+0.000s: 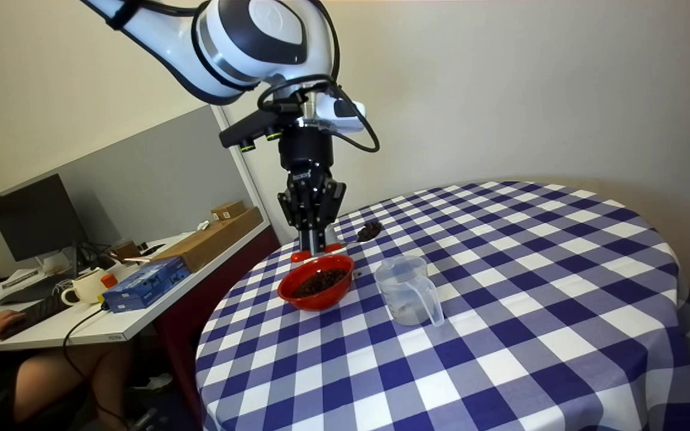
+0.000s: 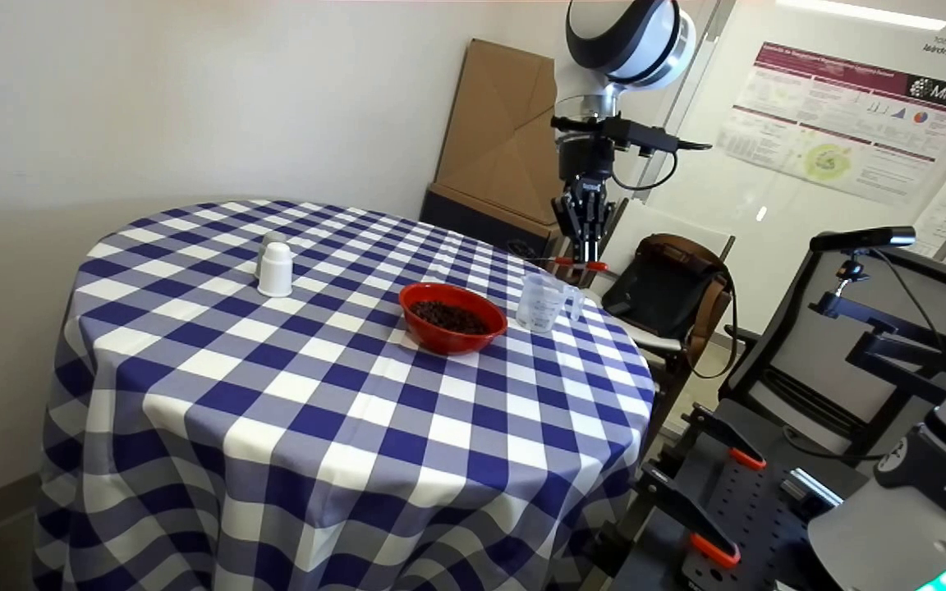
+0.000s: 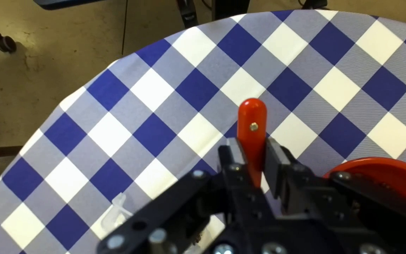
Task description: Use the spoon on the table to scoop some of the contents in the red bowl into the clear jug then put the spoon in the red bowl
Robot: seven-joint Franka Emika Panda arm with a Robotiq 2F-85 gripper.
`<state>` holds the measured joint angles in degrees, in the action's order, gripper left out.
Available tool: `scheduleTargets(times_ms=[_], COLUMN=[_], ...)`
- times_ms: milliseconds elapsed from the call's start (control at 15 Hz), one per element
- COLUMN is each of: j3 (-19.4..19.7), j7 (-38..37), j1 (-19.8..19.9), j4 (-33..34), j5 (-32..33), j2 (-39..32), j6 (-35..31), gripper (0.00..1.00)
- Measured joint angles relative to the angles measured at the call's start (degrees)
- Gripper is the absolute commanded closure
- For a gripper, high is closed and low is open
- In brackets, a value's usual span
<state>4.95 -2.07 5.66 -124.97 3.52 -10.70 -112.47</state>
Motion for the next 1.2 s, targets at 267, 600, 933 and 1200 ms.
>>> scheduleTargets(times_ms=[267, 600, 933, 1200], j3=[1.3, 2.5, 3.7, 4.1], j7=[0.0, 0.0, 0.0, -0.5], j1=[1.0, 2.0, 3.1, 3.2], j4=[-0.7, -1.3, -1.8, -1.9], j5=[0.0, 0.0, 0.1, 1.3], j2=[0.1, 0.1, 0.1, 0.1], j6=[0.0, 0.0, 0.0, -0.5], gripper=[0.89, 0.89, 0.90, 0.90])
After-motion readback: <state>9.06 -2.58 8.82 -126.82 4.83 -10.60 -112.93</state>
